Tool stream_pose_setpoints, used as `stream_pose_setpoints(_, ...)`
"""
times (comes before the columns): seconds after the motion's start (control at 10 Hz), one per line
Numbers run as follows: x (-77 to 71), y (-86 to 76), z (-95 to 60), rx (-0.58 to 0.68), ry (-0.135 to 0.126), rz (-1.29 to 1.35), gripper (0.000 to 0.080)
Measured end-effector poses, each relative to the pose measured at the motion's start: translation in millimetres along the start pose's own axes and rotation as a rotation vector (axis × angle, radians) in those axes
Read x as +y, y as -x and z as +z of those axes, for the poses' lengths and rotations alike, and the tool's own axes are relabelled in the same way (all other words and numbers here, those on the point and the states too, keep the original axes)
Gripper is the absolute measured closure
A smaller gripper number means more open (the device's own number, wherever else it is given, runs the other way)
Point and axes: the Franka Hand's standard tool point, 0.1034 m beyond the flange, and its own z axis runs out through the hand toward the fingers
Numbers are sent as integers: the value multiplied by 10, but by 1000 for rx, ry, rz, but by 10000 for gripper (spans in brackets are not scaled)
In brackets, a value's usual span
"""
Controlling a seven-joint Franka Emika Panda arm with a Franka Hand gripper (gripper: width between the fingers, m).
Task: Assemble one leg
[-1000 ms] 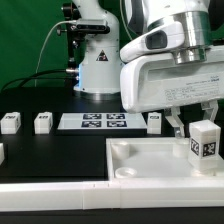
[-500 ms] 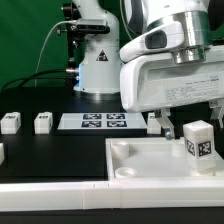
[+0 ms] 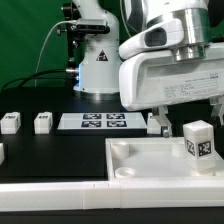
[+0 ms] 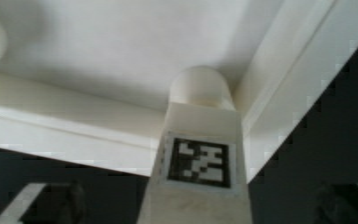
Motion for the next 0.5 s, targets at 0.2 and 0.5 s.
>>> stream_pose_setpoints(0.2, 8, -45, -53, -17, -5, 0, 150)
stream_pose_setpoints(0.5, -60, 26, -24, -108, -33, 7, 150)
